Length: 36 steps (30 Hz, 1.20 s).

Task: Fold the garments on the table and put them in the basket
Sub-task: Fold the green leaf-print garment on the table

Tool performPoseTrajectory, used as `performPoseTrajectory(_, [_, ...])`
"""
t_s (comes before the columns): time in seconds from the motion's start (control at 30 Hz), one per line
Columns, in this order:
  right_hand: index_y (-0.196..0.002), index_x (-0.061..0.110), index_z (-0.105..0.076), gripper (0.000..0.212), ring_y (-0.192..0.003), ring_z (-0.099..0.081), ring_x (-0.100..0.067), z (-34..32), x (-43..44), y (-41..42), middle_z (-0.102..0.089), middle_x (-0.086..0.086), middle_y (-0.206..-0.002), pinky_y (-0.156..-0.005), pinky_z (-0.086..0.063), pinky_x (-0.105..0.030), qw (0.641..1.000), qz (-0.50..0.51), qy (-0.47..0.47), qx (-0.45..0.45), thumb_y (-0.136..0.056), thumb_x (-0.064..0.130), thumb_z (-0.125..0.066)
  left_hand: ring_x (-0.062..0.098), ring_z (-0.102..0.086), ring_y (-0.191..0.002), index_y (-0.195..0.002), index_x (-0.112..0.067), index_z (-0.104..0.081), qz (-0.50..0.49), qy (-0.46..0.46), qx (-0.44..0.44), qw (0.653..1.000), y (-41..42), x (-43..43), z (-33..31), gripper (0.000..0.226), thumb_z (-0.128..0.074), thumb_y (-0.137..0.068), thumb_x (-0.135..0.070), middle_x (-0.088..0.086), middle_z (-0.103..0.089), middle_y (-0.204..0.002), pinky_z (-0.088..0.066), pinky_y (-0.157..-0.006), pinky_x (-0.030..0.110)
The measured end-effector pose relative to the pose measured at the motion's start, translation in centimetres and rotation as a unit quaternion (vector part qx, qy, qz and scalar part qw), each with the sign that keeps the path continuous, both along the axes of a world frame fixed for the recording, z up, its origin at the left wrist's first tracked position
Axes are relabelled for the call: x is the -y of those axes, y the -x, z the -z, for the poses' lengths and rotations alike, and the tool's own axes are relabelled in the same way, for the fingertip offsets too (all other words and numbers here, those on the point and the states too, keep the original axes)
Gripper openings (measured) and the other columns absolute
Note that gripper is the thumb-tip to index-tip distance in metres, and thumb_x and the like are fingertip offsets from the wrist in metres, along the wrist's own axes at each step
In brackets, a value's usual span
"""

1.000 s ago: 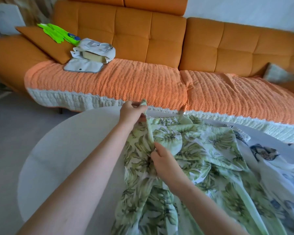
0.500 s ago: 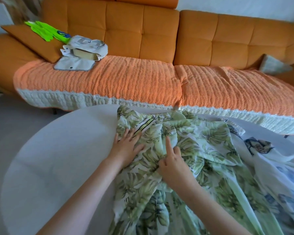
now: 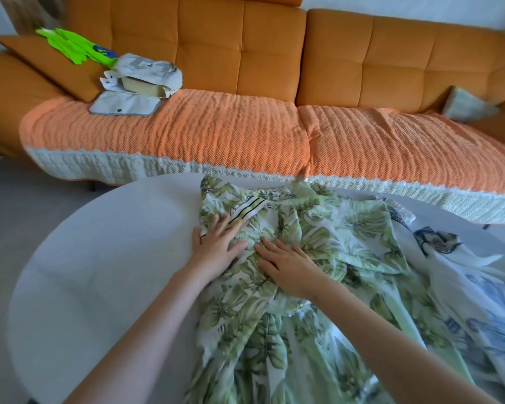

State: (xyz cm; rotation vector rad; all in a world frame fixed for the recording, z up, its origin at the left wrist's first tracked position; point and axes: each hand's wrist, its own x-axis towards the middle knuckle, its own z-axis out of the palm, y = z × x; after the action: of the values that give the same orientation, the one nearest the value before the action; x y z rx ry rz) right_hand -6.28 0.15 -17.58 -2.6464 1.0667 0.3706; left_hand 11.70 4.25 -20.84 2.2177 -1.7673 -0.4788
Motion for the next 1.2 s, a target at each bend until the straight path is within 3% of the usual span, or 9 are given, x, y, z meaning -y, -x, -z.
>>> performPoseTrajectory(0.17, [-0.15,0.031,-0.006,0.05,-0.146,0.0,-0.019,-0.5,-0.1,0.0,0.003,0.006,-0.158,-0.115,0.005,-0.043,1.0,0.012,-0.016,0.009,-0.103,0.039,-0.017,0.015,-0.045,-0.122,-0.133,-0.018,-0.046,-0.179,0.189,-0.23,0.938,2.1,-8.8,-2.4,0.042,-0.053,-0.093,-0.031,0.0,-0.045,-0.131,-0.034,-0.106,0.031])
performPoseTrajectory(0.27, [-0.15,0.033,-0.011,0.049,-0.145,0.01,-0.021,-1.4,-1.1,0.2,0.007,0.006,-0.158,-0.115,0.009,-0.045,0.997,0.03,-0.016,0.072,-0.102,0.039,-0.021,0.003,-0.055,-0.092,-0.12,-0.016,-0.052,-0.217,0.142,-0.297,0.919,3.5,-14.7,-3.9,0.035,-0.057,-0.09,-0.033,-0.005,-0.054,-0.108,-0.047,-0.081,0.023])
performPoseTrajectory(0.4, [-0.147,0.032,-0.022,0.048,-0.145,0.008,-0.023,-3.1,-4.2,0.8,0.003,0.004,-0.158,-0.115,0.001,-0.045,0.983,0.068,-0.003,0.173,-0.1,0.04,-0.03,0.007,-0.057,-0.092,-0.108,-0.025,-0.055,-0.225,0.003,-0.369,0.902,5.2,-20.1,-5.7,0.064,-0.056,-0.068,-0.075,-0.013,-0.058,-0.099,-0.042,-0.069,0.018])
performPoseTrajectory(0.57, [-0.128,0.019,-0.05,0.04,-0.114,-0.044,-0.02,-3.6,-9.8,2.3,-0.047,-0.005,-0.125,-0.098,-0.039,-0.036,0.957,0.132,-0.016,0.259,-0.096,0.041,-0.042,0.007,-0.063,-0.087,-0.099,-0.033,-0.049,-0.212,-0.045,-0.36,0.907,7.0,-23.6,-5.6,0.098,-0.054,-0.023,-0.095,-0.011,-0.063,-0.098,-0.047,-0.065,0.021])
performPoseTrajectory(0.67, [-0.113,0.014,-0.049,0.05,-0.077,-0.058,-0.014,-3.6,-12.7,2.4,-0.057,-0.002,-0.099,-0.073,-0.053,-0.035,0.933,0.189,-0.137,0.274,-0.088,0.057,-0.048,0.001,-0.061,-0.083,-0.096,-0.032,-0.046,-0.208,-0.031,-0.351,0.913,8.5,-24.3,-5.8,0.06,-0.081,-0.053,-0.057,-0.013,-0.062,-0.094,-0.049,-0.068,0.021])
performPoseTrajectory(0.8, [-0.111,0.004,-0.051,0.077,-0.065,-0.068,-0.019,-3.7,-14.9,1.5,-0.065,-0.011,-0.094,-0.059,-0.058,-0.032,0.901,0.256,-0.244,0.252,-0.07,0.068,-0.063,0.004,-0.059,-0.081,-0.092,-0.03,-0.047,-0.214,0.029,-0.306,0.927,10.2,-24.9,-5.9,0.037,-0.077,-0.072,-0.022,-0.011,-0.062,-0.09,-0.047,-0.065,0.019])
performPoseTrajectory(0.9, [-0.091,-0.003,-0.064,0.046,-0.049,-0.065,-0.017,-3.9,-15.6,1.5,-0.069,-0.015,-0.072,-0.058,-0.06,-0.034,0.849,0.294,-0.35,0.264,-0.076,0.039,-0.075,0.014,-0.059,-0.092,-0.099,-0.03,-0.049,-0.209,0.06,-0.301,0.929,11.5,-25.1,-6.0,0.034,-0.073,-0.075,-0.024,-0.009,-0.061,-0.097,-0.047,-0.071,0.025])
performPoseTrajectory(1.0, [-0.097,-0.011,-0.061,0.029,-0.064,-0.07,-0.026,-3.8,-16.0,2.0,-0.07,-0.02,-0.082,-0.066,-0.06,-0.04,0.759,0.347,-0.461,0.301,-0.078,0.009,-0.073,0.01,-0.055,-0.101,-0.117,-0.029,-0.048,-0.193,0.035,-0.305,0.932,12.6,-25.2,-6.0,0.045,-0.07,-0.078,-0.027,-0.012,-0.057,-0.107,-0.043,-0.074,0.021])
performPoseTrajectory(1.2, [-0.097,-0.001,-0.054,0.021,-0.06,-0.064,-0.021,-5.2,-15.3,4.8,-0.066,-0.012,-0.08,-0.054,-0.057,-0.03,0.702,0.343,-0.429,0.453,-0.081,0.001,-0.067,0.002,-0.049,-0.09,-0.116,-0.03,-0.04,-0.169,-0.092,-0.225,0.955,14.3,-26.4,-6.3,0.053,-0.067,-0.076,-0.052,-0.017,-0.05,-0.103,-0.038,-0.07,0.019])
